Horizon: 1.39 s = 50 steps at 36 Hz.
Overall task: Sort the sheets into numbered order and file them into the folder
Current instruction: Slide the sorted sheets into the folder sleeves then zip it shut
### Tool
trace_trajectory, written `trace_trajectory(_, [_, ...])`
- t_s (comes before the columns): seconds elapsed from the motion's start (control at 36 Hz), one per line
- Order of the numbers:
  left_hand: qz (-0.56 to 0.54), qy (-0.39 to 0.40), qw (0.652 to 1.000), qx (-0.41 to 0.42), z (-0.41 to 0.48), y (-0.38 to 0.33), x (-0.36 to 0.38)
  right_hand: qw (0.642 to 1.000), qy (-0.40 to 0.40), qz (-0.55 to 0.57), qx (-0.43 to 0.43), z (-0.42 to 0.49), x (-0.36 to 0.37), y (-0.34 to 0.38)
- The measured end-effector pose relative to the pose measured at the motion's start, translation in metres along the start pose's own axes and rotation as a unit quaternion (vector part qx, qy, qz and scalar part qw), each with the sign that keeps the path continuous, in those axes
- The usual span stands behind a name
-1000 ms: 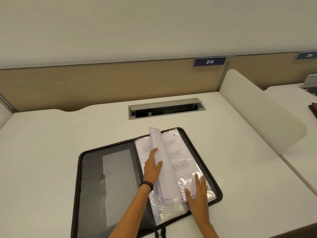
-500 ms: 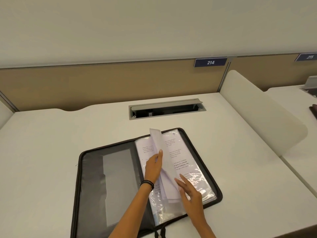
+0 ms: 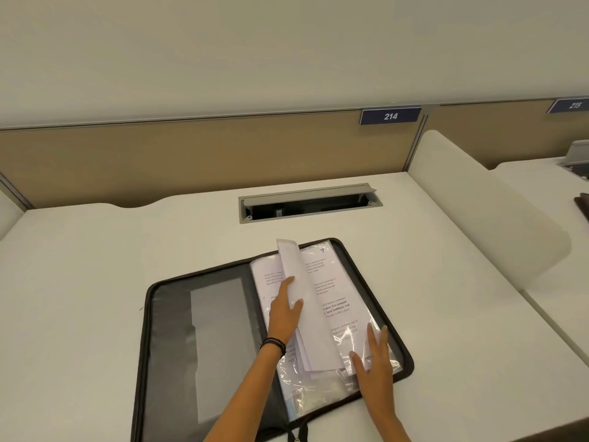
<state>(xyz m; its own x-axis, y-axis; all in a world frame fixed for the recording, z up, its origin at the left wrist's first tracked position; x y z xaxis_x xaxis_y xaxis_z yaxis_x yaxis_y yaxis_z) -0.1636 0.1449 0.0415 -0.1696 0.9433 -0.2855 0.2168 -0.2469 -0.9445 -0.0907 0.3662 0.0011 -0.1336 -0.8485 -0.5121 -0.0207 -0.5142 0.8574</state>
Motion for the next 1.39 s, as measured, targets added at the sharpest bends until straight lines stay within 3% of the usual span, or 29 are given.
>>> trace_trajectory(0.11, [0.004,-0.007,1.0,0.001,-0.001,0.002,0.001,0.999,0.03,0.001,-0.012,0.001,0.006,0.008])
trace_trajectory(0.36, [-0.014,-0.017,0.999,-0.043,0.0,-0.004,0.0,0.984,0.106,0.128,-0.058,-0.01,0.019,0.063])
trace_trajectory(0.44, [0.0,-0.008,0.999,-0.047,0.0,-0.003,0.001,0.975,0.048,0.216,-0.028,-0.004,0.007,0.064])
trace_trajectory(0.5, [0.017,-0.003,0.999,-0.045,0.001,0.001,0.001,0.964,-0.048,0.261,0.001,-0.001,-0.01,0.059])
trace_trajectory(0.56, [0.031,-0.004,0.999,-0.044,0.0,0.002,0.0,0.965,-0.142,0.219,0.011,-0.001,-0.024,0.046])
trace_trajectory(0.61, [0.037,-0.007,0.998,-0.044,-0.002,0.003,-0.001,0.974,-0.166,0.151,0.018,0.0,-0.028,0.033])
trace_trajectory(0.78, [0.019,-0.016,0.999,-0.046,-0.002,0.004,-0.003,1.0,-0.009,0.007,0.029,-0.004,0.001,0.01])
trace_trajectory(0.94, [0.031,-0.005,0.999,-0.019,-0.002,0.0,-0.001,1.0,0.015,0.002,-0.007,-0.004,0.007,0.016])
trace_trajectory(1.19, [-0.015,-0.007,0.999,-0.039,-0.007,-0.006,0.002,0.982,0.094,0.157,-0.038,-0.009,0.023,0.043])
trace_trajectory(1.31, [0.015,-0.027,0.999,-0.028,-0.005,-0.005,0.0,0.974,0.009,0.225,-0.004,-0.005,0.005,0.042])
trace_trajectory(1.39, [0.013,-0.047,0.999,-0.023,-0.003,0.002,-0.004,0.986,-0.085,0.141,-0.025,-0.002,-0.014,0.035])
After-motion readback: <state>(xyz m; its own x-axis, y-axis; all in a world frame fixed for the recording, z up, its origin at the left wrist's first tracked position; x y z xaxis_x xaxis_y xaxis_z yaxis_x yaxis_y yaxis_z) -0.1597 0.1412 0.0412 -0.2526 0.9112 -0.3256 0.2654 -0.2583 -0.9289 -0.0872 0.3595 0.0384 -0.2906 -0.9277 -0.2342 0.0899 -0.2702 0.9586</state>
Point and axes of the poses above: each hand's wrist, its own z-axis towards the middle knuckle, its own x-axis out of the palm, y = z × x, the point moved 8 cm from there along z, towards the middle knuckle, and after that the axes turned 3 degrees about -x, right-handed, at the moved point
